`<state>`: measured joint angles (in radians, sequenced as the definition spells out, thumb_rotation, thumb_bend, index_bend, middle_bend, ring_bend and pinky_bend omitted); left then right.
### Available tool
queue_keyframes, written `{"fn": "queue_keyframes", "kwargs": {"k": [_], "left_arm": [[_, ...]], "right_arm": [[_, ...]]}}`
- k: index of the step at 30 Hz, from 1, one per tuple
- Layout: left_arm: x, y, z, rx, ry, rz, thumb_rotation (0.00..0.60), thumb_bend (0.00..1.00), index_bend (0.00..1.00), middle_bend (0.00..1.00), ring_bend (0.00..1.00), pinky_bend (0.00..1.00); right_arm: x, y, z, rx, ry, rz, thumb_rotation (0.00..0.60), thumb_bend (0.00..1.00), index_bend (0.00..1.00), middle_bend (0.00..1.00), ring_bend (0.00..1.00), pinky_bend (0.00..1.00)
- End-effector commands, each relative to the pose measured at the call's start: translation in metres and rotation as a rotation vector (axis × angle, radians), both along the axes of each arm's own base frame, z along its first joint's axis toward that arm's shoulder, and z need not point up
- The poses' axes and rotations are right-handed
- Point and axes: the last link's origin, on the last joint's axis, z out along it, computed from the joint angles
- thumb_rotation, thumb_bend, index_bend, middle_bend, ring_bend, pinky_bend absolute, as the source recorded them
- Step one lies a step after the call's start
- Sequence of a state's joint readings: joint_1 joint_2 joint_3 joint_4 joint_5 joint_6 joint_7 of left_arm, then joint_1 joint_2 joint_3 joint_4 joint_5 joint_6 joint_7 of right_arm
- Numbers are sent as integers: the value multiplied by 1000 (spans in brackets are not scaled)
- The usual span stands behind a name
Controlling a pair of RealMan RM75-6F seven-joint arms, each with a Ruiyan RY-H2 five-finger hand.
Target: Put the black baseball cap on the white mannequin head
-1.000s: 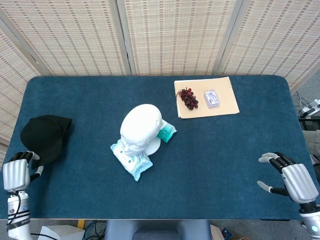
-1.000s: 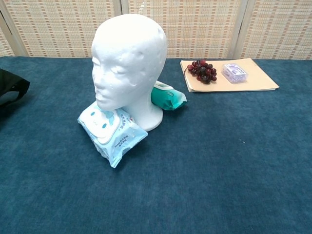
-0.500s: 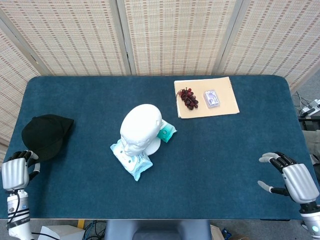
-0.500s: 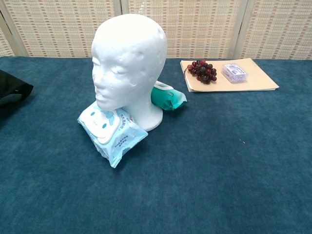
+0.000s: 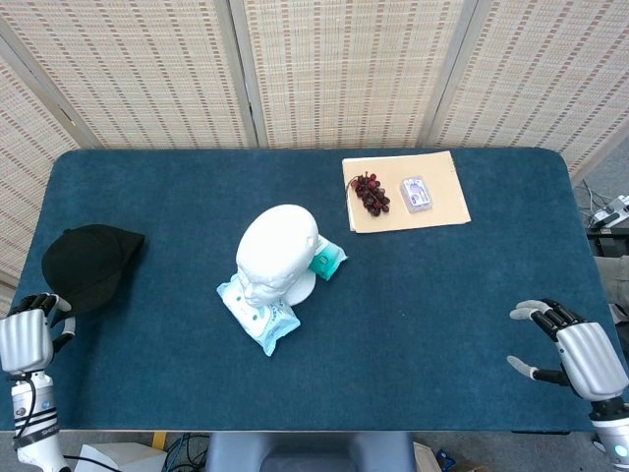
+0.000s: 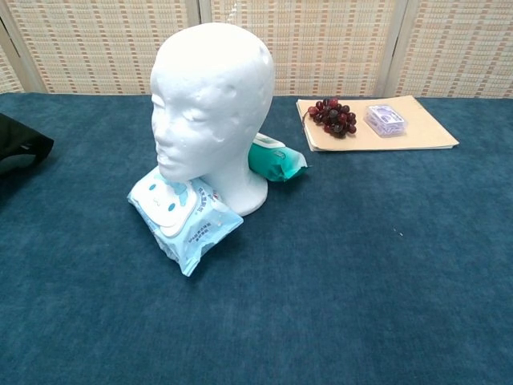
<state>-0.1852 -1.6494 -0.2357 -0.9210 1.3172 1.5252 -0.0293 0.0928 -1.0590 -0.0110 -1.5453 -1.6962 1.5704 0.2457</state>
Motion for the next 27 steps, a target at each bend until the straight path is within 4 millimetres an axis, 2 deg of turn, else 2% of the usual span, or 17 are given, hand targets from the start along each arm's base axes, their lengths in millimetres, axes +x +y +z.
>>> {"fn": "queue_keyframes", "kwargs": {"k": [1,14,27], "left_arm": [[3,1,3,27,-6,-27,600,362,678,530,372,470],[16,4,22,131,-6,-178,600,361,811,681,483,553],[26,9,37,159,51,-269,600,362,829,699,494,561]], "right_arm": [[0,0,0,-1,-1,1,600,39,353,325,255,433],[0,2,2,-4,-6,6,600,38,353,325,255,433],[0,1,2,-3,-6,4,600,39,353,325,255,433]]}}
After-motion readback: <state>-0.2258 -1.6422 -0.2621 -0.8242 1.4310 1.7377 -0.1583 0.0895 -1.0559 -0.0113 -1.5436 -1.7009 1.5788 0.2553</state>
